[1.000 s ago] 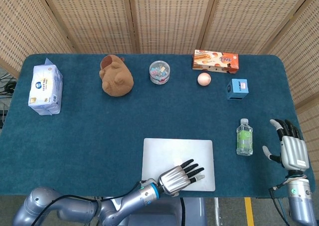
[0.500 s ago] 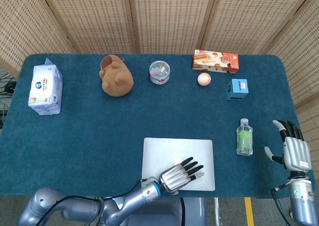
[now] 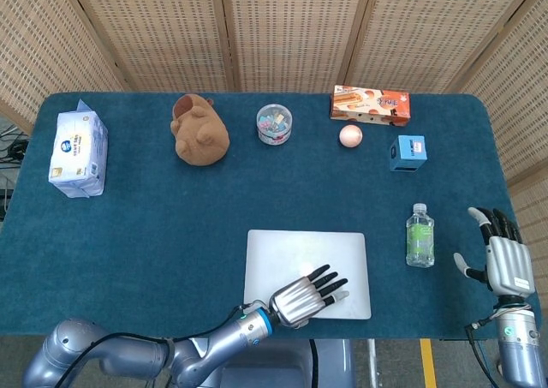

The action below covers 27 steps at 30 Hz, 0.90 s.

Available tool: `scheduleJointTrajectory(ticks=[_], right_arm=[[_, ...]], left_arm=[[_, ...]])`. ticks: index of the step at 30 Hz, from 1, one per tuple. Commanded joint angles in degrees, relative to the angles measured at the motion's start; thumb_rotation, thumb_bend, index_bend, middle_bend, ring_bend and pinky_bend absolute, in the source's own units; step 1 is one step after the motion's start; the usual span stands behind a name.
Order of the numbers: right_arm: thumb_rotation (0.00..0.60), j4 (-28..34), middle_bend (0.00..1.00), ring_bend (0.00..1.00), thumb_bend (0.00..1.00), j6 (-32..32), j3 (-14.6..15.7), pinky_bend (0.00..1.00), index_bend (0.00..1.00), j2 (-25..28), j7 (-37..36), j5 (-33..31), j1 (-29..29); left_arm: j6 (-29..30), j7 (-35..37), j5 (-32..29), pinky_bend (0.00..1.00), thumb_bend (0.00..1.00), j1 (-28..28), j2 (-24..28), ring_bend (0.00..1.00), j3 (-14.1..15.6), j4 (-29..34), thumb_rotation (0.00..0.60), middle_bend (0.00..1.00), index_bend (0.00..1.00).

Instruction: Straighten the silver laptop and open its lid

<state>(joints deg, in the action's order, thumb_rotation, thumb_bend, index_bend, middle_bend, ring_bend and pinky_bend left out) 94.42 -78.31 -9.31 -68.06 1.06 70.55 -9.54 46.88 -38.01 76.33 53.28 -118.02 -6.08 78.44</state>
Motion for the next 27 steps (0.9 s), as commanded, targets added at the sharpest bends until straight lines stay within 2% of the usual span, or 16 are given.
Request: scheduleJointTrajectory(ticks=[1,13,20,27], right_arm=[[0.6,0.0,0.14,0.0,0.31,-0.1,-0.1,0.1,0.14,0.0,-0.1,0.0,0.1],[0.6,0.2,0.14,0.0,0.31,-0.2,-0.3,0.1,0.14,0.4,-1.4,0.7,0.5],[0.6,0.4,0.14,0.0,0.31,-0.2,-0.2,0.1,0.14,0.6,-1.8,1.2,0.6],[0.6,1.4,0.14,0.0,0.31,0.6,0.1,0.1,0.14,1.3,-2.0,2.0,0.5]], left_arm=[[0.6,0.1,0.4,0.0,0.33,-0.1,0.4,0.0,0.1,0.3,0.6,0.0,0.08],[3.4,0.5,2.8,0.0,0.54,-0.8,3.1,0.0,0.7,1.4,0.6,0.0,0.08],[5.6,0.8,4.1,0.0,0.55,-1.2,5.0,0.0,0.0,2.3,0.6,0.0,0.08],[7.0,1.9,3.7,0.0,0.54,-1.1,6.8,0.0,-2.6,4.3,0.6,0.0,0.08]])
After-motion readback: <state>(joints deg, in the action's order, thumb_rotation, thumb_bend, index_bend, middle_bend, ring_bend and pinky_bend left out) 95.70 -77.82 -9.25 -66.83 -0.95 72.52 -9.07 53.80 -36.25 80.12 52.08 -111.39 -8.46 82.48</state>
